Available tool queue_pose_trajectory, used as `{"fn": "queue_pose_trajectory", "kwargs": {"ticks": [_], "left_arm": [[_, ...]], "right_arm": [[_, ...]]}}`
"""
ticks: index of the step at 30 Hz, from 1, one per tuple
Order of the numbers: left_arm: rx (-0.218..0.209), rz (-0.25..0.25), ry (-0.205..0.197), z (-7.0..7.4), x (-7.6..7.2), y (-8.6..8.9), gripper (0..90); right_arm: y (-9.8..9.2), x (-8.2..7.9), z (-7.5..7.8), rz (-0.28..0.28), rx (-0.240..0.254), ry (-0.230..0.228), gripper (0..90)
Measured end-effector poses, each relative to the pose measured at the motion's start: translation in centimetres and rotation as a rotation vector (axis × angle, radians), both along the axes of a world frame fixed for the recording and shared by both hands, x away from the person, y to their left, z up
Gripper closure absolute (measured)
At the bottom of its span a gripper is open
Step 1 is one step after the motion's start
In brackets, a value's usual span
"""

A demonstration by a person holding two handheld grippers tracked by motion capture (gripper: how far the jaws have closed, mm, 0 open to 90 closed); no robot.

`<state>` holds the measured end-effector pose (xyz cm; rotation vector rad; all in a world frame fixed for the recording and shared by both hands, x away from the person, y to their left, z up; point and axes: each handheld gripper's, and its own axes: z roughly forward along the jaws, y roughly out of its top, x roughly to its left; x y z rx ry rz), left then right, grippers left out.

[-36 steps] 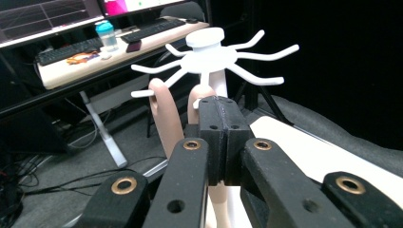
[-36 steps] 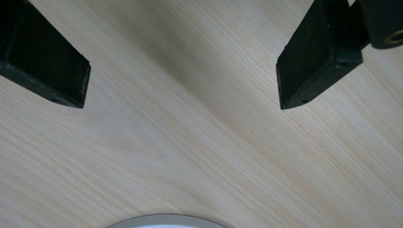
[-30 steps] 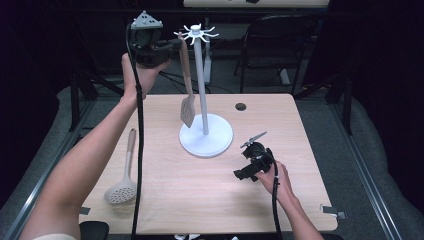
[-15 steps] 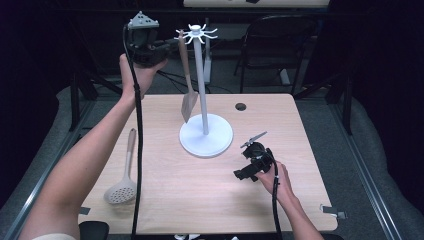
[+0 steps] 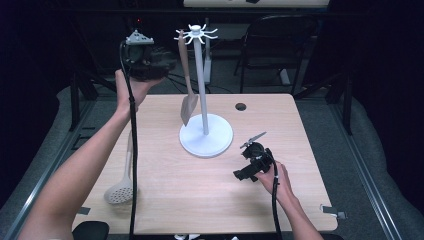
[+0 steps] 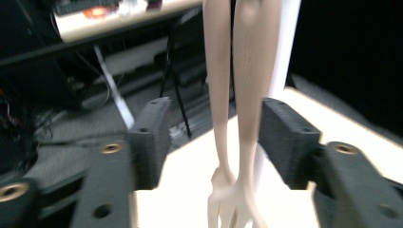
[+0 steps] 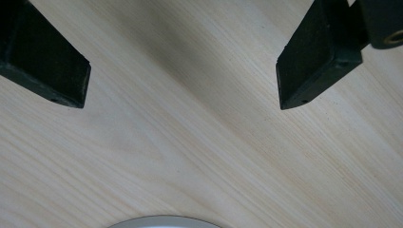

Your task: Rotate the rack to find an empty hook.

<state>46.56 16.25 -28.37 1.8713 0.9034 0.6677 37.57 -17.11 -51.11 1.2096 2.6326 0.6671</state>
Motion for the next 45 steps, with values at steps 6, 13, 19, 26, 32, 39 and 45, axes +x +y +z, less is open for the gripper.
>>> {"fn": "queue_pose_trajectory", "kwargs": {"ticks": [6, 13, 19, 26, 32, 39, 45], "left_arm": [[0.045, 0.032, 0.057, -2.9, 0.1, 0.5, 24.5], [0.078, 0.054, 0.143, -6.3, 0.3, 1.6, 14.9], [0.082, 0.099, 0.220, -9.4, 0.2, 2.9, 12.4], [0.127, 0.155, 0.304, -13.6, -0.3, 4.4, 5.6], [0.142, 0.152, 0.358, -16.7, -1.3, 5.7, 1.4], [0.163, 0.187, 0.415, -19.5, -2.2, 6.8, 0.0], [0.170, 0.219, 0.461, -21.8, -3.0, 7.8, 0.0]], "right_arm": [[0.0, 0.0, -0.1, -0.006, 0.021, -0.005, 3.5], [-0.1, 0.0, -0.1, -0.011, 0.016, -0.004, 3.0], [-0.3, 0.1, -0.1, -0.005, 0.007, -0.005, 2.5], [-0.4, 0.1, -0.1, -0.009, 0.026, -0.005, 2.5], [-0.4, 0.1, -0.2, -0.024, 0.023, 0.000, 2.5], [-0.3, 0.1, -0.3, -0.012, 0.014, 0.012, 2.5], [-0.2, 0.2, -0.4, -0.013, 0.015, 0.018, 2.4]]}}
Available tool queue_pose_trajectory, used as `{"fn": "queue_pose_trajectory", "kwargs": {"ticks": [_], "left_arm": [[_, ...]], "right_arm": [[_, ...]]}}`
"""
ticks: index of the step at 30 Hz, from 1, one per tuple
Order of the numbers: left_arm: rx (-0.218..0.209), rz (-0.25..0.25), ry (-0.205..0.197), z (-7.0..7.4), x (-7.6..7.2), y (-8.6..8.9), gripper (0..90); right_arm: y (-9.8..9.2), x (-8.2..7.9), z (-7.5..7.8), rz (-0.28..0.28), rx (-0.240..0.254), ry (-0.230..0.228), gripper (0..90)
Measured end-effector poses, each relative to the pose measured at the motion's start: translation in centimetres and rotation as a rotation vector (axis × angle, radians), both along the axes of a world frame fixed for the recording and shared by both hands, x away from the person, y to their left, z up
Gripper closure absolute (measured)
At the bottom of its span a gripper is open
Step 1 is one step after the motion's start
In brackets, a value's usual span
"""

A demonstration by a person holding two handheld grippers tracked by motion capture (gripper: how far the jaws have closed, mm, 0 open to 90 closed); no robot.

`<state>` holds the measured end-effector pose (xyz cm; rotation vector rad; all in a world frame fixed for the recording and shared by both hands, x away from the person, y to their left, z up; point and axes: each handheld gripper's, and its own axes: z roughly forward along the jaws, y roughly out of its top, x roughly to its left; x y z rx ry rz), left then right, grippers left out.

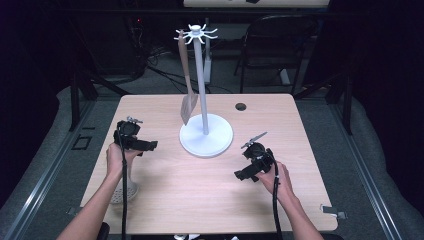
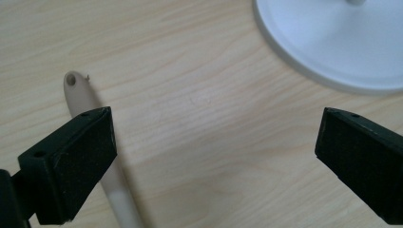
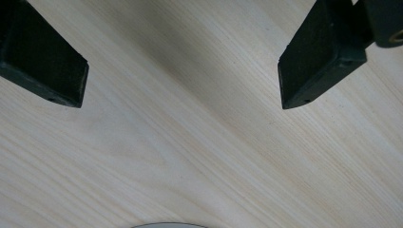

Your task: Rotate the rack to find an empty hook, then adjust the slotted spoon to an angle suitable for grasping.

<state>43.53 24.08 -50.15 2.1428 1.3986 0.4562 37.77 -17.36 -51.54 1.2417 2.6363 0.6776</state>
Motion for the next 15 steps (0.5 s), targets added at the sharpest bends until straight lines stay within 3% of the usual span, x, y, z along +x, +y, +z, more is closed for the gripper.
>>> {"fn": "queue_pose_trajectory", "kwargs": {"ticks": [3, 8, 11, 13, 15], "left_arm": [[0.007, 0.026, -0.011, 0.0, -0.4, 0.7, 0.0], [-0.009, 0.053, 0.019, -0.6, -0.6, 1.7, 0.0], [-0.002, 0.081, 0.008, -0.7, -0.5, 2.0, 0.0], [-0.007, 0.083, 0.023, -0.7, -0.4, 2.3, 0.0], [-0.003, 0.085, 0.034, -1.0, -0.4, 2.4, 0.0]], "right_arm": [[0.1, -0.1, 0.1, 0.000, 0.009, -0.013, 2.6], [0.3, 0.0, 0.1, 0.007, -0.002, -0.006, 2.5], [0.3, 0.0, 0.2, 0.002, -0.007, -0.020, 2.6], [0.2, 0.0, 0.1, 0.007, -0.008, -0.020, 2.5], [0.1, 0.1, 0.0, 0.004, -0.016, 0.005, 2.2]]}}
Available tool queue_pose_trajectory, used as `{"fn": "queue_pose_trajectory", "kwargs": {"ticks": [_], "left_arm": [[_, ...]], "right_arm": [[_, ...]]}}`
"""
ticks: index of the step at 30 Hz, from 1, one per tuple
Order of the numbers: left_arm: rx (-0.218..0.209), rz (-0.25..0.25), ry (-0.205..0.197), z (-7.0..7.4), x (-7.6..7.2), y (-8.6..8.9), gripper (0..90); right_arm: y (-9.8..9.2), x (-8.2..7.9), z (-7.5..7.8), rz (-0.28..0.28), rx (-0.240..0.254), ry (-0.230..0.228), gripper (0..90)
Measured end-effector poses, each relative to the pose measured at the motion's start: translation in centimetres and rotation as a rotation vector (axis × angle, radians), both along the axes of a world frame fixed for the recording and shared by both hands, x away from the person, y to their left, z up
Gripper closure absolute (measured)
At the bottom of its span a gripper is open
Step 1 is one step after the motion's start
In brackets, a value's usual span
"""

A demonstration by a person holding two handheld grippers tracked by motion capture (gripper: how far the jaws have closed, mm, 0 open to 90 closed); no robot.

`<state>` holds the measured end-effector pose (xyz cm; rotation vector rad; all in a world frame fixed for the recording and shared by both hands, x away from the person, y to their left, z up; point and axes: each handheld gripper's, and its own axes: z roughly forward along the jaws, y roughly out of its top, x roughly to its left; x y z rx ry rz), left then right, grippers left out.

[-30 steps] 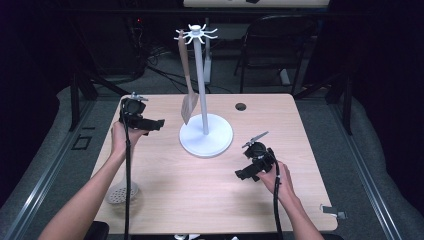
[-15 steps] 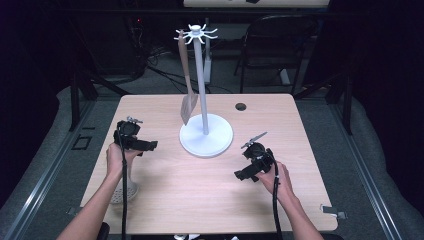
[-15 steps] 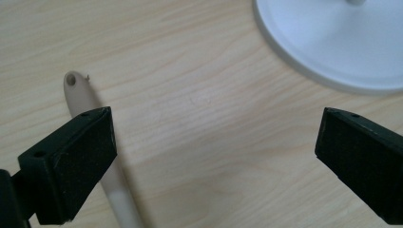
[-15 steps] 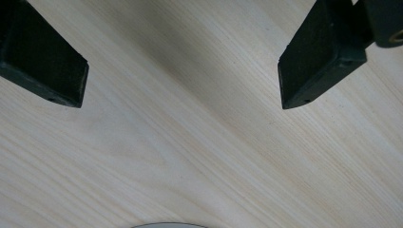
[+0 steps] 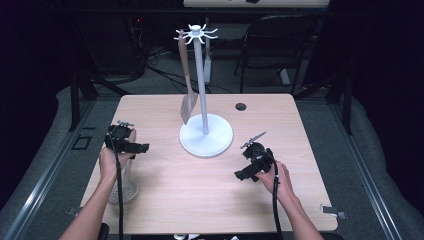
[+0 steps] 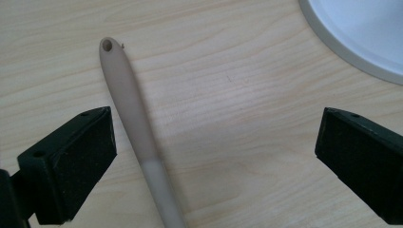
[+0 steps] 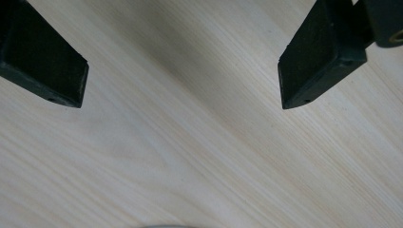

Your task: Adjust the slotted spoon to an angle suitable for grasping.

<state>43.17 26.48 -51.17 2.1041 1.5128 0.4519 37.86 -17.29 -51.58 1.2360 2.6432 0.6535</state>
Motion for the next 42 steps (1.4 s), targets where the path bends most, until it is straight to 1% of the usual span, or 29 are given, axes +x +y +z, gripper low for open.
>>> {"fn": "queue_pose_trajectory", "kwargs": {"ticks": [3, 5, 6, 7, 9, 10, 14, 15, 16, 17, 18, 19, 20, 21, 23, 24, 25, 26, 27, 31, 33, 34, 35, 36, 38, 39, 40, 41, 42], "left_arm": [[0.002, -0.001, 0.010, -0.2, 0.0, 0.1, 0.0], [0.002, -0.003, 0.015, -0.3, -0.1, 0.2, 0.0], [0.001, -0.001, 0.016, -0.3, -0.1, 0.3, 0.0], [0.004, 0.000, 0.017, -0.3, -0.1, 0.3, 0.0], [0.010, -0.003, 0.032, -0.4, -0.1, 0.5, 0.0], [0.008, 0.004, 0.034, -0.4, -0.1, 0.7, 0.0], [0.007, 0.027, 0.036, -0.4, -0.2, 1.4, 0.4], [0.006, 0.033, 0.041, -0.5, -0.3, 1.7, 1.3], [0.008, 0.035, 0.046, -0.5, -0.3, 1.9, 2.3], [0.005, 0.042, 0.051, -0.6, -0.3, 2.1, 3.9], [0.003, 0.051, 0.051, -0.8, -0.3, 2.2, 6.1], [-0.007, 0.061, 0.067, -0.9, -0.2, 2.5, 8.3], [-0.012, 0.066, 0.074, -1.0, -0.1, 2.7, 11.5], [-0.015, 0.071, 0.085, -1.2, 0.0, 2.9, 15.7], [-0.007, 0.081, 0.104, -1.5, 0.1, 3.1, 21.1], [-0.009, 0.087, 0.114, -1.8, 0.1, 3.1, 24.5], [-0.009, 0.084, 0.123, -1.9, 0.1, 3.1, 28.8], [-0.005, 0.083, 0.135, -2.0, 0.1, 3.0, 31.7], [0.001, 0.081, 0.141, -2.2, 0.1, 3.0, 34.5], [0.029, 0.078, 0.161, -2.5, 0.1, 2.8, 44.5], [0.031, 0.076, 0.169, -2.7, 0.1, 2.9, 49.4], [0.041, 0.074, 0.185, -2.8, 0.2, 3.0, 51.3], [0.043, 0.074, 0.187, -3.0, 0.2, 3.0, 53.2], [0.044, 0.070, 0.196, -3.1, 0.3, 3.0, 55.4], [0.057, 0.073, 0.209, -3.5, 0.4, 3.1, 58.2], [0.060, 0.071, 0.216, -3.6, 0.5, 3.1, 59.7], [0.058, 0.071, 0.223, -3.7, 0.5, 3.2, 61.4], [0.049, 0.078, 0.225, -3.8, 0.6, 3.3, 62.1], [0.046, 0.078, 0.227, -3.9, 0.6, 3.3, 63.1]], "right_arm": [[-0.3, 0.1, -0.1, -0.002, -0.009, 0.021, 1.9], [-0.4, 0.0, -0.1, -0.011, -0.003, 0.019, 1.9], [-0.6, 0.0, 0.1, -0.006, -0.037, 0.017, 1.9], [-0.6, -0.1, 0.0, -0.013, -0.006, 0.018, 1.8], [-0.7, -0.2, 0.1, -0.013, -0.003, 0.017, 1.8], [-0.7, -0.4, 0.1, -0.018, -0.013, 0.009, 1.8], [-1.4, -0.7, 0.3, -0.032, 0.008, 0.002, 1.9], [-1.6, -0.7, 0.4, -0.027, 0.007, 0.012, 1.9], [-1.7, -0.8, 0.4, -0.041, 0.025, 0.006, 1.9], [-1.9, -0.9, 0.6, -0.046, 0.008, 0.003, 1.9], [-1.9, -0.9, 0.5, -0.057, 0.037, -0.003, 2.0], [-2.0, -1.0, 0.5, -0.059, 0.059, -0.003, 2.0], [-2.3, -1.2, 0.6, -0.064, 0.059, -0.007, 2.0], [-2.4, -1.4, 0.5, -0.070, 0.072, -0.012, 2.2], [-2.8, -2.0, 0.6, -0.073, 0.065, -0.029, 3.2], [-3.1, -2.3, 0.6, -0.073, 0.061, -0.023, 3.2], [-3.3, -2.5, 0.6, -0.083, 0.081, -0.029, 3.4], [-3.5, -2.6, 0.8, -0.085, 0.067, -0.029, 3.5], [-3.5, -2.7, 0.7, -0.095, 0.092, -0.031, 3.6], [-3.2, -2.6, 0.9, -0.090, 0.085, -0.045, 4.0], [-3.2, -2.5, 1.1, -0.075, 0.052, -0.043, 4.1], [-3.1, -2.5, 0.8, -0.081, 0.080, -0.044, 4.1], [-3.0, -2.4, 0.7, -0.081, 0.064, -0.042, 4.2], [-3.0, -2.3, 0.7, -0.077, 0.068, -0.039, 4.2], [-2.9, -2.3, 0.7, -0.068, 0.043, -0.036, 4.2], [-2.8, -2.3, 0.7, -0.062, 0.045, -0.032, 4.2], [-2.6, -2.2, 0.5, -0.056, 0.072, -0.024, 4.2], [-2.5, -2.2, 0.7, -0.048, 0.034, -0.026, 4.3], [-2.3, -2.2, 0.5, -0.050, 0.056, -0.020, 4.3]]}}
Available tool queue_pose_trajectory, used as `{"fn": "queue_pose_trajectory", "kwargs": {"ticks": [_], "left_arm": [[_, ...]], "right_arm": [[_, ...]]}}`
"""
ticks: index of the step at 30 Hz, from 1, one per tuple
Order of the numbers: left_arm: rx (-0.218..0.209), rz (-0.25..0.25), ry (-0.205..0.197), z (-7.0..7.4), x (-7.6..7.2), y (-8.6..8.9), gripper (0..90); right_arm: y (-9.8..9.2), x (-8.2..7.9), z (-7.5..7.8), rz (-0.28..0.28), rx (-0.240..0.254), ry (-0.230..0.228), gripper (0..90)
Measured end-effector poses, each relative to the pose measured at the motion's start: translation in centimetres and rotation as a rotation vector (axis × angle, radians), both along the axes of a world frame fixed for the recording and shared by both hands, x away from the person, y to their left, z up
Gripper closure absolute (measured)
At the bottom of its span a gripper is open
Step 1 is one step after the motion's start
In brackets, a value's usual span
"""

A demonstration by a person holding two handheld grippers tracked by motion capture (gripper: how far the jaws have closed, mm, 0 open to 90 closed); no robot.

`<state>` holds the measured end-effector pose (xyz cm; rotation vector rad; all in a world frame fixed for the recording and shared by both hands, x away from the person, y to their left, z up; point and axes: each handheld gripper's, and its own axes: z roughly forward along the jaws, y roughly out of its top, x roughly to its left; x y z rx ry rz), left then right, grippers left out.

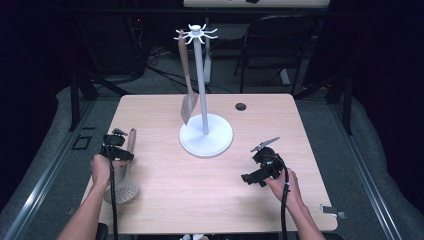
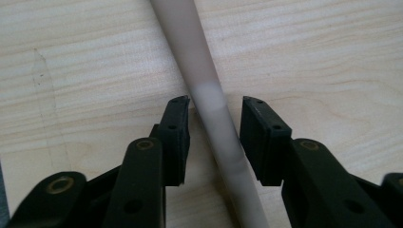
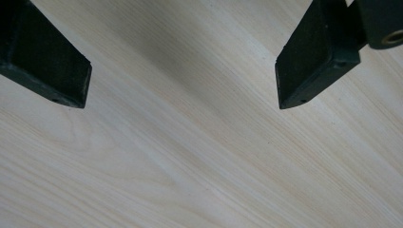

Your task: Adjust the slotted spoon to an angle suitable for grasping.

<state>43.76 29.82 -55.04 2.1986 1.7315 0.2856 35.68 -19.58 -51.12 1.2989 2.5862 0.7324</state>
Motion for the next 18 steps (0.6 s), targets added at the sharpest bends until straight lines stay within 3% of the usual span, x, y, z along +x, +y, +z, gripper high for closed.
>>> {"fn": "queue_pose_trajectory", "kwargs": {"ticks": [2, 3, 6, 7, 8, 17, 18], "left_arm": [[-0.023, 0.003, -0.001, -0.1, 0.0, 0.2, 65.5], [-0.025, 0.005, 0.000, -0.1, 0.0, 0.3, 65.9], [-0.040, 0.000, -0.003, -0.1, 0.0, 0.4, 66.6], [-0.053, -0.003, -0.001, -0.1, -0.1, 0.4, 67.2], [-0.067, -0.011, -0.001, -0.1, -0.1, 0.3, 68.1], [-0.075, -0.090, 0.022, 0.2, -0.3, -1.5, 73.8], [-0.074, -0.098, 0.024, 0.3, -0.4, -1.7, 74.1]], "right_arm": [[0.2, 0.1, -0.2, 0.007, 0.007, 0.000, 4.3], [0.1, 0.3, -0.1, 0.021, -0.015, 0.009, 4.3], [0.3, 0.4, -0.4, 0.016, 0.007, 0.011, 4.4], [0.2, 0.5, -0.3, 0.019, -0.016, 0.013, 4.4], [0.3, 0.5, -0.4, 0.017, 0.006, 0.014, 4.4], [0.2, 0.9, -0.3, 0.026, -0.012, 0.014, 4.6], [0.3, 0.8, -0.4, 0.020, 0.007, 0.015, 4.6]]}}
